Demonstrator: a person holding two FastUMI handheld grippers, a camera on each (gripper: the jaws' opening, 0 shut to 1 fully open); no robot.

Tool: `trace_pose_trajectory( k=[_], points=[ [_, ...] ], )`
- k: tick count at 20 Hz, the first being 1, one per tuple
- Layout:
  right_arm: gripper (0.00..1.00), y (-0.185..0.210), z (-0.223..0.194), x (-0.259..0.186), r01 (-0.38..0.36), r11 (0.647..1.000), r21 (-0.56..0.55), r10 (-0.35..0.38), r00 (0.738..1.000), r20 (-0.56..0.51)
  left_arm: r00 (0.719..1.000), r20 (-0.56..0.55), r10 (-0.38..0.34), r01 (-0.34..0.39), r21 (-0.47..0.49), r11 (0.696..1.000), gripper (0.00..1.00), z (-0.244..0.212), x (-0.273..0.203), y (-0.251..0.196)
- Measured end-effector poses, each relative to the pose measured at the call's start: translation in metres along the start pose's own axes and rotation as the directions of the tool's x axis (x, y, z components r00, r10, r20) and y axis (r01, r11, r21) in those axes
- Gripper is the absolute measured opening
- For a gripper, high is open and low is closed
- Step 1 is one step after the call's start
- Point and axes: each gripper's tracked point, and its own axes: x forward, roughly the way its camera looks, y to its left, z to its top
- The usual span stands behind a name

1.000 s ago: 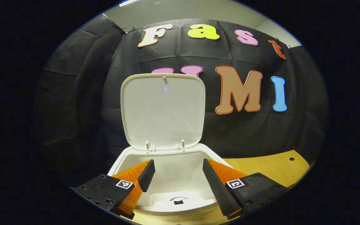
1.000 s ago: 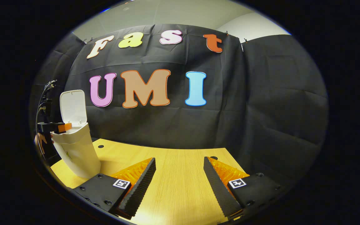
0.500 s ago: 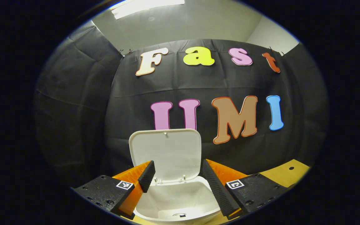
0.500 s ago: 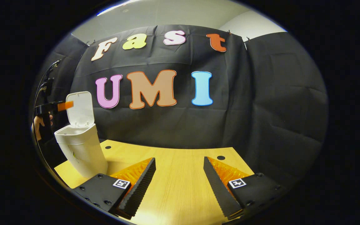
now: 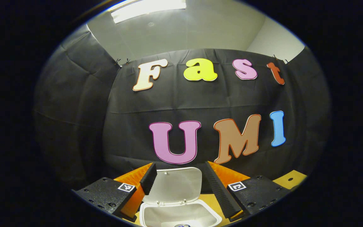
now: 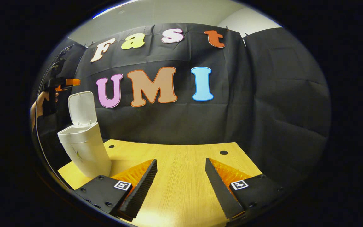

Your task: Press the lid of the desktop garbage bin to open it, pick up the crumpled paper on the desktop and throw it into the bin, then pick up the pop can on the desktop and drop it into the bin, and finally close the garbage bin lid.

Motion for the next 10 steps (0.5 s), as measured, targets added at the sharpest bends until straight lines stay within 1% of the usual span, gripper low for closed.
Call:
trace_pose_trajectory(
  k=[2,4,10],
  points=[
    [0.98,-0.002,-0.001,-0.001,0.009,1.000,0.002,-0.009,1.000,-0.001,1.000,-0.031,-0.005,0.004,-0.031,1.000,0.91,0.001,0.017,0.004],
    [0.98,-0.005,-0.002,-0.001,0.021,1.000,0.009,-0.021,1.000,-0.002,0.997,-0.076,0.003,-0.007,-0.056,0.998,0.92,-0.006,0.037,0.011],
    [0.98,-0.013,-0.002,-0.005,0.063,0.998,0.010,-0.063,0.998,-0.003,0.984,-0.175,0.013,-0.023,-0.061,0.998,0.92,-0.032,0.080,0.028]
  ],
)
